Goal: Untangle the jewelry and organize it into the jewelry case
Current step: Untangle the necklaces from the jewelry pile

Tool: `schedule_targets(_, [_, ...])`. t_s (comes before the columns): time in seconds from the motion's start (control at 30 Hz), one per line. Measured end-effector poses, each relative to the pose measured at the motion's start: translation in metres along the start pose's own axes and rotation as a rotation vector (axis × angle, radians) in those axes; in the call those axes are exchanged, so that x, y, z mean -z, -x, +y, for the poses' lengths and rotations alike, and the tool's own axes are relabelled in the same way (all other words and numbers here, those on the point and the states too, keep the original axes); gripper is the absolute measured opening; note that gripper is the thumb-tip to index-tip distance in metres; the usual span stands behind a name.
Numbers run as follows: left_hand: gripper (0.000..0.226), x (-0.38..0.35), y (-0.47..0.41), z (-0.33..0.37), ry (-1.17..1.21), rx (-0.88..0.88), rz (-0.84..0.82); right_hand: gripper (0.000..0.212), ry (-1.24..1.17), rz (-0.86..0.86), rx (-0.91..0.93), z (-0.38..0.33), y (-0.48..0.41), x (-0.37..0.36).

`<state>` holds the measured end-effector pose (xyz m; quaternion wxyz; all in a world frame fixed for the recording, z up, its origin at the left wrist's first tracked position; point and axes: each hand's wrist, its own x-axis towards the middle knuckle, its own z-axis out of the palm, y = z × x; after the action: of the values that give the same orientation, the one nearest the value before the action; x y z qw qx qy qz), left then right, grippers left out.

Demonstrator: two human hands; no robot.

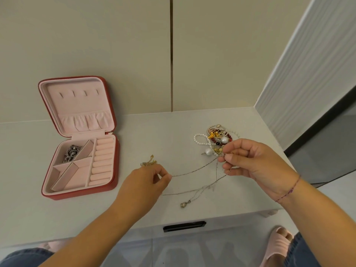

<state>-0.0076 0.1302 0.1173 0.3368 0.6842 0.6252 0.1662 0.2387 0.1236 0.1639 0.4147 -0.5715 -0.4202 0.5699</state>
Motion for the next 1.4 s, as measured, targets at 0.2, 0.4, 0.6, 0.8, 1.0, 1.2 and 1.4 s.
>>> schedule_targets(0.2, [0.019,-0.003,0.004,0.001,-0.134,-0.075,-0.060,0.015,0.020,-0.131,0.024,0.000,0.005,-0.011])
schedule_targets(0.4, [0.036,-0.004,0.007,0.025,0.358,-0.210,-0.137,0.015,0.015,-0.264,0.050,0.003,0.010,-0.029])
schedule_targets(0.6, [0.021,-0.009,0.008,0.029,0.568,-0.196,-0.158,0.016,0.023,-0.284,0.092,0.003,0.010,-0.034])
schedule_targets(0.8, [0.005,-0.005,0.007,0.030,0.580,-0.175,-0.058,0.021,0.115,-0.250,0.137,0.003,0.008,-0.030])
schedule_targets(1.0, [0.011,0.000,0.008,0.032,0.596,-0.186,0.044,0.021,0.143,-0.237,0.140,0.005,0.006,-0.030])
schedule_targets(1.2, [0.011,0.002,0.007,0.029,0.531,-0.176,0.109,0.016,0.115,-0.204,0.138,0.005,0.005,-0.027])
schedule_targets(1.4, [0.009,0.002,0.008,0.031,0.541,-0.159,0.106,0.018,0.266,-0.138,0.179,0.008,0.001,-0.027])
